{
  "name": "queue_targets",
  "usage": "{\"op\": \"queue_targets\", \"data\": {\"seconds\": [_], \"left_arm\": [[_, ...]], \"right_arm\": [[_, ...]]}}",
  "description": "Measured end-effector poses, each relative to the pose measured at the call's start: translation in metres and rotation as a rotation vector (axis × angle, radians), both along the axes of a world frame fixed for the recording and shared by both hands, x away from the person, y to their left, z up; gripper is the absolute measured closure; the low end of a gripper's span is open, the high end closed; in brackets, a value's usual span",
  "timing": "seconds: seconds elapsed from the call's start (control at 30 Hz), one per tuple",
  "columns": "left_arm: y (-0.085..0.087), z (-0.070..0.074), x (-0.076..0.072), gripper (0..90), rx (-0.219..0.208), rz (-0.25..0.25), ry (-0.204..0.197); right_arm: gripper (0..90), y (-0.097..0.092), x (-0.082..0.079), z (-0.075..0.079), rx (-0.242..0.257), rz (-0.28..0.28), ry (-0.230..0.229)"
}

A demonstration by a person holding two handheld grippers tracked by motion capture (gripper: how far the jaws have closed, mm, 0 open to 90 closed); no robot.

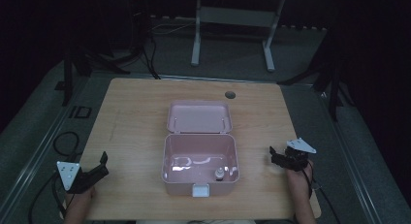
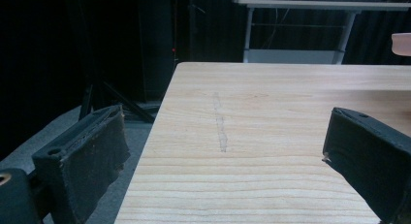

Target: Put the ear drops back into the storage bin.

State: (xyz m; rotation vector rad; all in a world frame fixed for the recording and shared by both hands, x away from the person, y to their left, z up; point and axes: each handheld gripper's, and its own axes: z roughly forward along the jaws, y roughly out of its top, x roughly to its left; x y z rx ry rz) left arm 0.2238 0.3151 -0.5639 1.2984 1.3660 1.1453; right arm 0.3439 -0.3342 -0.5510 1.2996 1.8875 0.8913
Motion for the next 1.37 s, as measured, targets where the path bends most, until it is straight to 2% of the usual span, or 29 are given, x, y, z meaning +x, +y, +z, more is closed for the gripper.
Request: {"op": "queue_targets", "data": {"seconds": [0.1, 0.3, 0.47, 0.8, 0.87, 0.93, 1.17, 1.37], "left_arm": [[0.0, 0.0, 0.0, 2.4, -0.001, 0.0, -0.001], [0.0, 0.0, 0.0, 2.4, 0.0, -0.001, 0.0], [0.0, 0.0, 0.0, 2.4, -0.002, -0.001, 0.0], [0.0, 0.0, 0.0, 2.4, -0.002, -0.006, 0.003], [0.0, 0.0, 0.0, 2.4, -0.002, -0.007, 0.002], [0.0, 0.0, 0.0, 2.3, -0.002, -0.007, 0.002], [0.0, 0.0, 0.0, 2.4, -0.002, -0.007, 0.001], [0.0, 0.0, 0.0, 2.4, -0.002, -0.007, 0.001]], "right_arm": [[13.2, -0.005, 0.0, -0.002, 0.04, -0.026, -0.007], [13.2, -0.012, -0.004, -0.002, 0.087, -0.079, -0.049], [13.2, -0.013, -0.009, -0.001, 0.12, -0.076, -0.101], [13.4, -0.022, -0.021, 0.008, 0.202, -0.047, -0.245], [13.4, -0.023, -0.022, 0.008, 0.192, -0.036, -0.248], [13.4, -0.024, -0.021, 0.007, 0.201, -0.033, -0.232], [13.5, -0.02, -0.018, 0.005, 0.164, -0.017, -0.202], [13.5, -0.02, -0.016, 0.004, 0.164, -0.015, -0.182]]}}
